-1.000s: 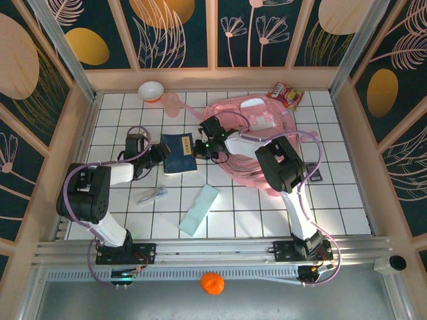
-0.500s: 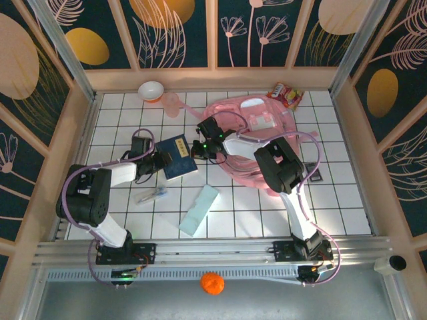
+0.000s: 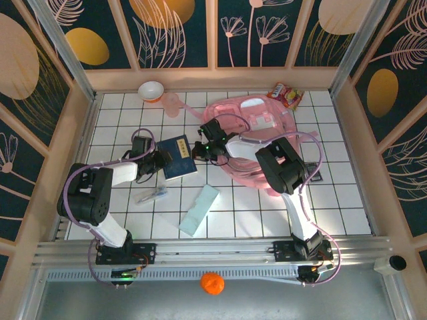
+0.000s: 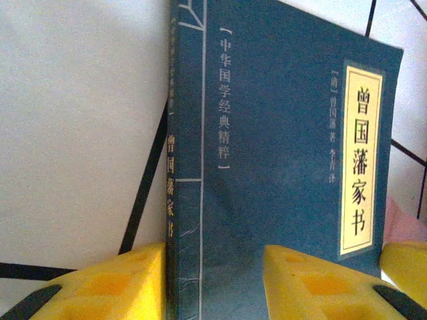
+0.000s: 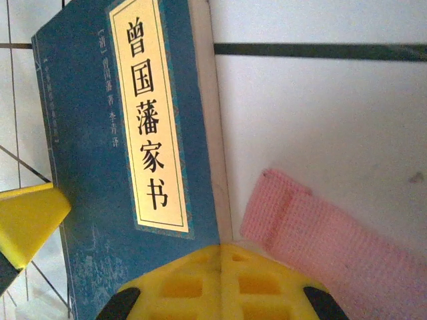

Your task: Pack the student bag

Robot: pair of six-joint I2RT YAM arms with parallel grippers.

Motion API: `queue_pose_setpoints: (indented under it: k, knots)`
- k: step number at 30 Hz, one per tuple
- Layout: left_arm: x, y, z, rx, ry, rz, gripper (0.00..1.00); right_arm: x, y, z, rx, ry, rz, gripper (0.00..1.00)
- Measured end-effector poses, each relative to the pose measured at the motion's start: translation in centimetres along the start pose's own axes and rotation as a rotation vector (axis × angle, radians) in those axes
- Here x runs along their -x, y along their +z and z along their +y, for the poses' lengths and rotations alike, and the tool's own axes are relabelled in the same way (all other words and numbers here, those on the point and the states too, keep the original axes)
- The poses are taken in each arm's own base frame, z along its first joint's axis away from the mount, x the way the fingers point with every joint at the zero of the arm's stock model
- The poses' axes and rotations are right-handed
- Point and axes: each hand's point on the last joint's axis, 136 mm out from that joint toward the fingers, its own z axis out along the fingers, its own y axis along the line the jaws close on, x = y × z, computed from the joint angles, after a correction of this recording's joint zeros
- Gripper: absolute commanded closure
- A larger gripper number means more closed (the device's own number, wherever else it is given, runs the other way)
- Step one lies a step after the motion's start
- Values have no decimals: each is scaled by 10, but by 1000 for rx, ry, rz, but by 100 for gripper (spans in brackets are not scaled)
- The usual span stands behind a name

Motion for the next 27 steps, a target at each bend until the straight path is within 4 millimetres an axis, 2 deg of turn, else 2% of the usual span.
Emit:
queue_pose_setpoints:
  k: [5, 14, 17, 19, 22, 24, 27]
  knots:
    - [-1, 0, -2, -2, -20, 1, 68, 1, -2, -4, -1, 23, 4, 100]
    - [-16, 1, -15, -50, -33, 60, 68, 6, -9, -15, -18, 48, -7, 100]
    - [-27, -2, -37, -140, -27, 116, 68, 5, -9, -13, -11, 50, -3, 100]
    - [-40, -7, -64, -235, 4, 169, 66, -4, -6, -7, 6, 45, 20, 100]
    - [-42, -20, -88, -315, 34, 180, 68, -7, -5, -3, 18, 41, 30, 100]
    - [-40, -22, -92, -326, 41, 181, 74, -12, -4, 1, 29, 37, 45, 100]
    - [-40, -22, -89, -294, 53, 185, 82, -13, -3, 3, 29, 34, 47, 100]
